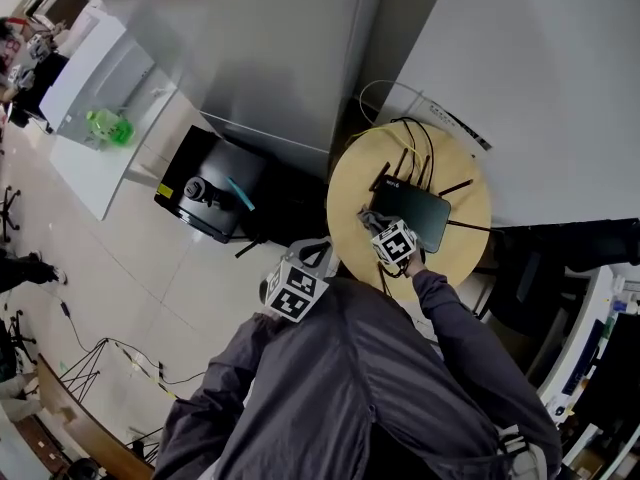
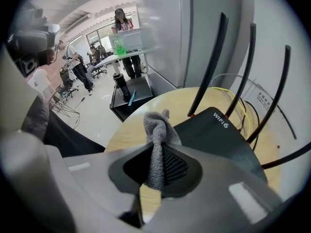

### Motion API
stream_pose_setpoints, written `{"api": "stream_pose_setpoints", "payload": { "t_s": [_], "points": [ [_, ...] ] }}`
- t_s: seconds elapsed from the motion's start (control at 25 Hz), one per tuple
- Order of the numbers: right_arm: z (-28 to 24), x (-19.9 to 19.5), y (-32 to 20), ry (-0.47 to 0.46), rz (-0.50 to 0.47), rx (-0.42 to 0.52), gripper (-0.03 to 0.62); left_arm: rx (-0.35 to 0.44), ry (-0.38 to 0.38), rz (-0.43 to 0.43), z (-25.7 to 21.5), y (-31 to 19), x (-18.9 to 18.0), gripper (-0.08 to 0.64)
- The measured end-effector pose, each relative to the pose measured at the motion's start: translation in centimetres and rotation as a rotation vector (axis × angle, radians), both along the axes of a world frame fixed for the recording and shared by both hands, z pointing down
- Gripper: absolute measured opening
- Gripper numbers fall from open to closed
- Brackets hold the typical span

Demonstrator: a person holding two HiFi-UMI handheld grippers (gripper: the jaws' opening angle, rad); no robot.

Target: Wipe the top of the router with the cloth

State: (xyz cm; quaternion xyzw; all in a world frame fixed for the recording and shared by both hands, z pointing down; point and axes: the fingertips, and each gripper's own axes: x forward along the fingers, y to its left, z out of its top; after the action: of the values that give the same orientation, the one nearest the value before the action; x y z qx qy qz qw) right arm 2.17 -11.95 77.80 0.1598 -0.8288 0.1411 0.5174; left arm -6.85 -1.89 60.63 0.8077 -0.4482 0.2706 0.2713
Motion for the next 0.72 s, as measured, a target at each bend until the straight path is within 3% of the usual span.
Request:
{"api": "stream_pose_setpoints", "payload": {
  "t_s": [0.2, 0.36, 0.56, 0.72],
  "points": [
    [-0.7, 0.1, -1.1, 0.005, -0.034, -0.033, 0.035, -0.013, 0.016, 0.033, 0.2, 0.2, 0.4, 0.0],
    [-1.7, 1.2, -5.3, -0.013, 0.028, -0.017, 0.037, -0.022, 0.019, 0.028, 0.3, 0.1, 0.2, 0.0],
    [-1.4, 3.7, -11.1, 0.071, 0.093, 0.036, 0.037, -0.034, 0.016, 0.023, 0.4, 0.3, 0.1, 0.0],
    [-0.3, 5.2, -12.9, 0.129, 0.105, 0.052, 0.037, -0.044, 0.014, 0.0, 0.5, 0.6, -0.4, 0.0]
  ]
}}
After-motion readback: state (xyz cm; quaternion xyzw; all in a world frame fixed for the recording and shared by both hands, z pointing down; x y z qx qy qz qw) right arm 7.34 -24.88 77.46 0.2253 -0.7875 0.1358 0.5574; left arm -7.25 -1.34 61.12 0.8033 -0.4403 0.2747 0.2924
